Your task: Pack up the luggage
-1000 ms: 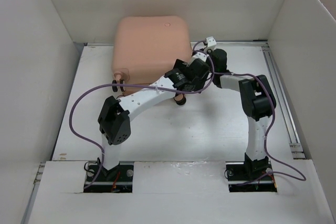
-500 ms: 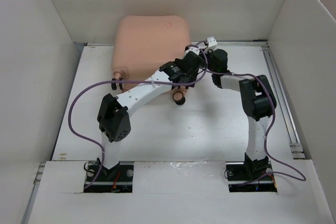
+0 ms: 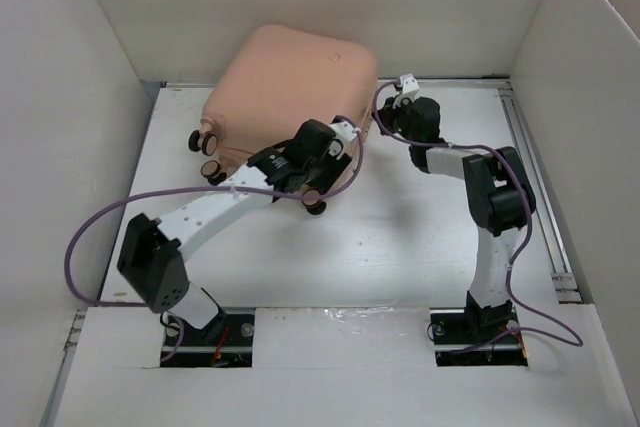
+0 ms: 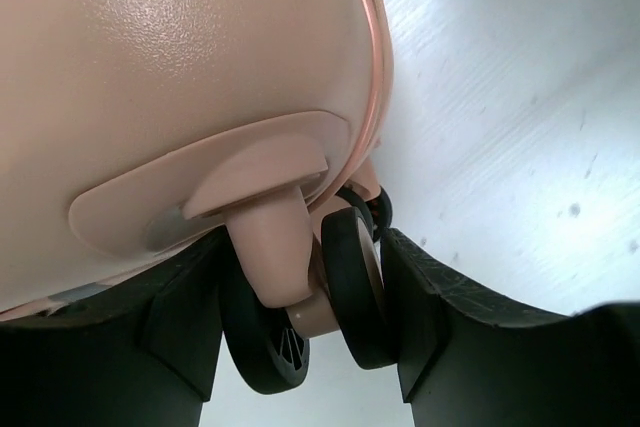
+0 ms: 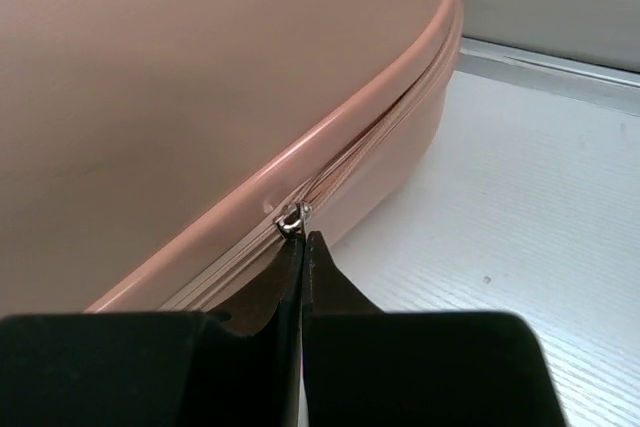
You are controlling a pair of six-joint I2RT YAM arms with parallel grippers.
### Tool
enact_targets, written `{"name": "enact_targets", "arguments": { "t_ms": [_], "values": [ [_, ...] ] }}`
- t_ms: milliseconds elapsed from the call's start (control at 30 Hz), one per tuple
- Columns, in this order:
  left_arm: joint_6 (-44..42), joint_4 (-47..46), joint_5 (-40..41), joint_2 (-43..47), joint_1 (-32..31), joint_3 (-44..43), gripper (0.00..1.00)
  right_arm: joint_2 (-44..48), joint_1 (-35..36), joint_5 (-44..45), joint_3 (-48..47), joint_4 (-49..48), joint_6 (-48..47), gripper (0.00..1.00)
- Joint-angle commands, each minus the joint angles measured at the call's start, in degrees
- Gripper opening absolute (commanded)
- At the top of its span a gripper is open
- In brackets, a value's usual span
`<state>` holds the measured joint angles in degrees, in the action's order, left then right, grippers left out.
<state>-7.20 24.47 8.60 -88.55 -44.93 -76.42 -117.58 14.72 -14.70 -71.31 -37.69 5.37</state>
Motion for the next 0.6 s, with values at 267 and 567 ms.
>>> {"name": "enact_targets", "arguments": {
  "t_ms": [267, 567],
  "values": [
    [-14.0, 10.2, -3.8, 11.6, 6.8, 9.5, 0.00, -3.0, -6.8, 17.2, -13.9, 9.2, -3.3, 0.00],
    [-15.8, 8.6, -3.1, 13.8, 6.8, 12.0, 0.00, -14.6, -12.6, 9.6, -36.9, 9.5, -6.5, 0.00]
  ]
}}
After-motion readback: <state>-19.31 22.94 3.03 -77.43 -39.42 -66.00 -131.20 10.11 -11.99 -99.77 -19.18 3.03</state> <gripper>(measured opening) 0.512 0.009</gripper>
